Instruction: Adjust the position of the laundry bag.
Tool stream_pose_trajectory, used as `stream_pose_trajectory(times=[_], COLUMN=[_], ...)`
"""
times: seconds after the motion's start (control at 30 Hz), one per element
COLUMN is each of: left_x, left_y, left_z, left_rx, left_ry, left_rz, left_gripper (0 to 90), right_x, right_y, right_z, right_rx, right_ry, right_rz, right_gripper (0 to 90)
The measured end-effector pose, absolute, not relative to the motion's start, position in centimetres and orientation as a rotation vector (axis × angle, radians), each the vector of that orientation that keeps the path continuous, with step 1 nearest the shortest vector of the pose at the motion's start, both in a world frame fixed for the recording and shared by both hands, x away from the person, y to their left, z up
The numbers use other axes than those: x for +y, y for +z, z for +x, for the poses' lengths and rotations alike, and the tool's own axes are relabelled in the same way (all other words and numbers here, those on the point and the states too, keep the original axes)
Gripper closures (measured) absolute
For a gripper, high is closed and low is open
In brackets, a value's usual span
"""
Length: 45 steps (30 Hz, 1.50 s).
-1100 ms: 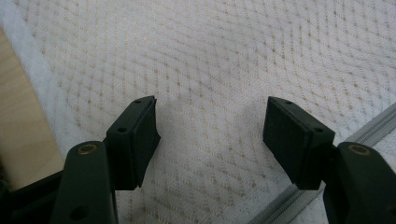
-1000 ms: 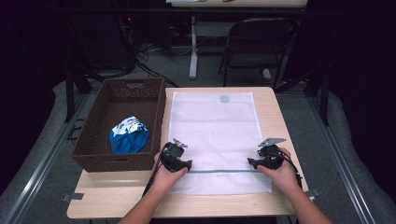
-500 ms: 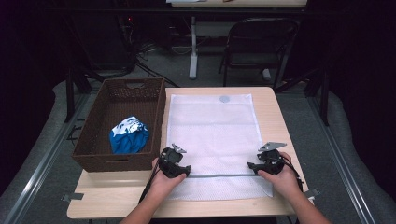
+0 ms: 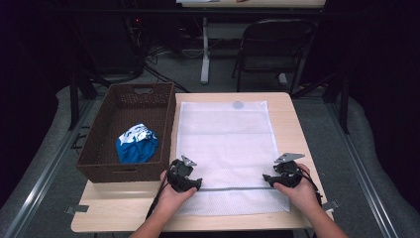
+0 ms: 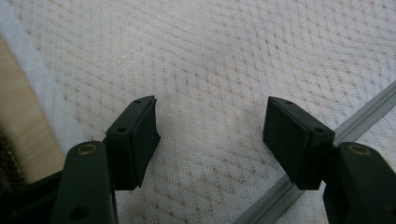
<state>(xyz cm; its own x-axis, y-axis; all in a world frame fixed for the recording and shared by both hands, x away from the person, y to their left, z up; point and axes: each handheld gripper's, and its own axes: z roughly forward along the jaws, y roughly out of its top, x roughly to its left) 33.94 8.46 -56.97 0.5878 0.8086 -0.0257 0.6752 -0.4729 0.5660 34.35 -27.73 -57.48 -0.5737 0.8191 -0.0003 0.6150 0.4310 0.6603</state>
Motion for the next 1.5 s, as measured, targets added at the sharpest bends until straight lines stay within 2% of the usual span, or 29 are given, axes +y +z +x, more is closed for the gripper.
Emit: stream_pose_trajectory(times=[0.2, 0.57, 0.67, 0.9, 0.97, 1.17, 1.33, 1.5], left_x=[8.5, 8.6, 8.6, 8.9, 8.9, 9.5, 10.5, 10.9], left_y=[-57.0, -57.0, -56.9, -54.6, -53.2, -52.3, -53.2, -54.2], left_z=[33.9, 34.0, 34.0, 32.9, 32.1, 30.7, 30.2, 30.3], left_rx=[1.172, 1.161, 1.153, 1.104, 1.057, 1.023, 1.013, 1.032], left_ry=[0.335, 0.332, 0.326, 0.311, 0.324, 0.293, 0.257, 0.241], left_rz=[2.287, 2.287, 2.29, 2.224, 2.215, 2.204, 2.17, 2.178], left_gripper=[35.0, 35.0, 42.5, 46.5, 47.4, 48.0, 51.2, 52.9], right_x=[-27.7, -27.6, -27.7, -28.7, -29.3, -30.8, -31.9, -31.9], right_y=[-57.2, -54.7, -53.5, -52.2, -52.0, -52.1, -53.4, -54.3], right_z=[34.4, 33.1, 32.0, 30.0, 29.5, 28.6, 28.6, 28.9], right_rx=[2.381, 2.325, 2.286, 2.249, 2.231, 2.201, 2.2, 2.213], right_ry=[0.86, 0.907, 0.922, 0.939, 0.943, 0.973, 1.01, 1.02], right_rz=[1.245, 1.248, 1.286, 1.328, 1.347, 1.419, 1.487, 1.509], right_gripper=[41.1, 47.8, 52.9, 58.2, 58.9, 60.7, 61.6, 68.5])
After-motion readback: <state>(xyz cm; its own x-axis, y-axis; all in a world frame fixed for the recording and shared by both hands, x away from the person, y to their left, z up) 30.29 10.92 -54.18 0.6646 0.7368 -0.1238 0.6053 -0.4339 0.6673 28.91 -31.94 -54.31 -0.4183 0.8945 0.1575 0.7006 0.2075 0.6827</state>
